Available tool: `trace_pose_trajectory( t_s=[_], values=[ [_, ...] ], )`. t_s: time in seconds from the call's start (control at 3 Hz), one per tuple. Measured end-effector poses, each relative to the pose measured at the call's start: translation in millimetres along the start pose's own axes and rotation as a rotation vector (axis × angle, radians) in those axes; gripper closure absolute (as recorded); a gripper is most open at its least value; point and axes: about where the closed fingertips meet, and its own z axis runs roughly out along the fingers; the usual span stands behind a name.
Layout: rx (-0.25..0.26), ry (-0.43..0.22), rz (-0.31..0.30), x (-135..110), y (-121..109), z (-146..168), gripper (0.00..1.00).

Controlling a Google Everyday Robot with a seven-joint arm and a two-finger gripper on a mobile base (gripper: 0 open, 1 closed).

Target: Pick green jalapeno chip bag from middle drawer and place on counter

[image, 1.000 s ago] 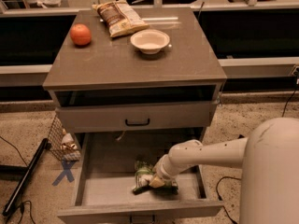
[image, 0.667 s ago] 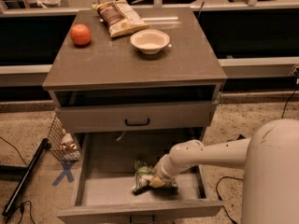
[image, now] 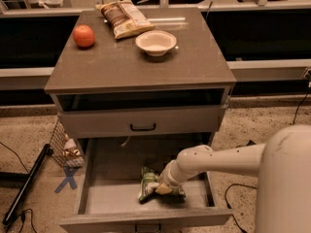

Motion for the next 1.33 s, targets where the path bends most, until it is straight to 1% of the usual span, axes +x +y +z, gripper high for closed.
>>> trace_pose_trajectory(
  t_s=[0.33, 0.67, 1.0, 1.33],
  values=[
    [0.034, -0.083, -0.016, -4, 0, -41, 1.0],
    [0.038, -0.239, -0.04, -45, 3, -109, 1.0],
    [0.074, -0.425, -0.089, -54, 11, -193, 1.0],
    [0.146, -0.52, -0.075, -28, 11, -245, 1.0]
  ],
)
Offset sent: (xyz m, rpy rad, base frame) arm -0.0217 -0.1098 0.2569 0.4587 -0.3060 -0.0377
